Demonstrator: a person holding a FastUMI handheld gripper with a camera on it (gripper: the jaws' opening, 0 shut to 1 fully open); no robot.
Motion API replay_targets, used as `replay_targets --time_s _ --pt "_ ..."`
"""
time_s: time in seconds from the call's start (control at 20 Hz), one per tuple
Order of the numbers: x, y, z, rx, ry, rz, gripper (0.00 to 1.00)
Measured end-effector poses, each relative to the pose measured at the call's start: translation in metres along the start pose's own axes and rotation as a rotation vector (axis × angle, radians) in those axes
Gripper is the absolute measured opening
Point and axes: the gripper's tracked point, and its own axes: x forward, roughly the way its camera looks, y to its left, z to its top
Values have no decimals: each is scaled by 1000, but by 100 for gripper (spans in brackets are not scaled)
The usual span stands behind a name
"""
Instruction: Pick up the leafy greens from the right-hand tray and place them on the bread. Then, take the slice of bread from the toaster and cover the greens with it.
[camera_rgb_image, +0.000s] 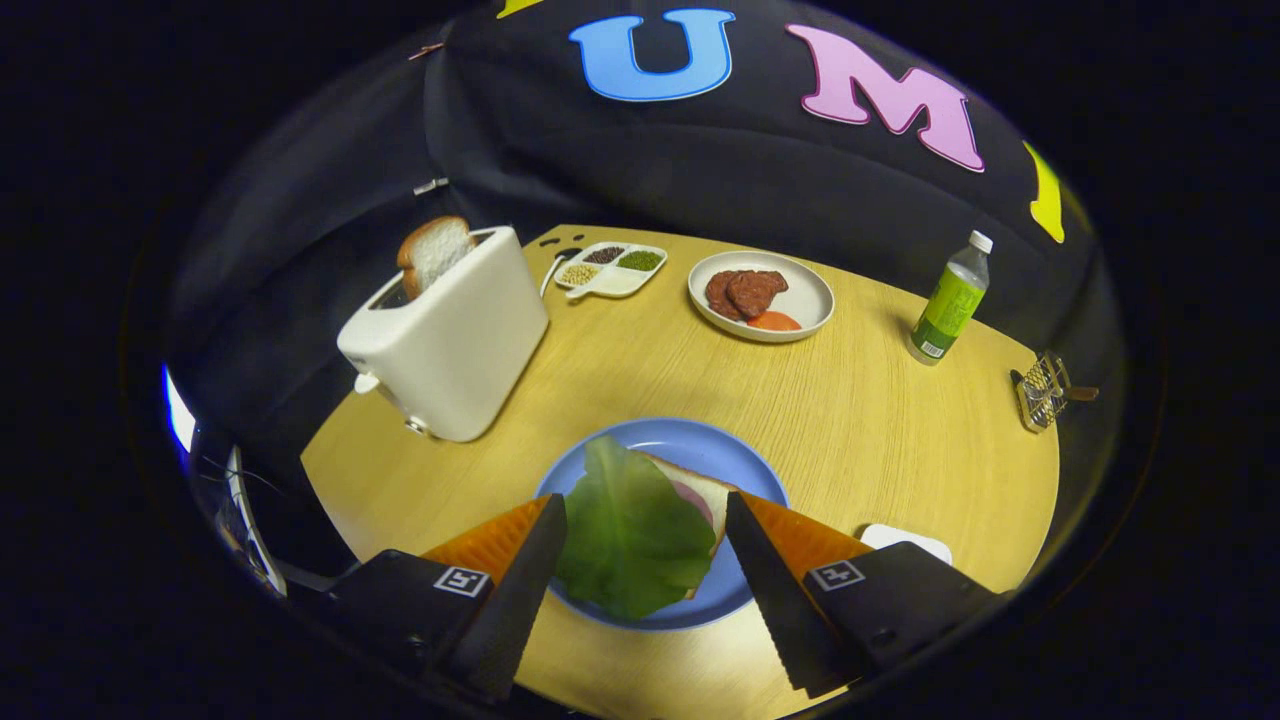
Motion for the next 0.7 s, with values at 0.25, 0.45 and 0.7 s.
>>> replay_targets --time_s 0.25,0.45,0.7 --pt "-24 25 68 -55 -150 19 99" --pt "-29 63 113 -39 -224 70 99" --pt "-11 109 146 -79 -248 101 99"
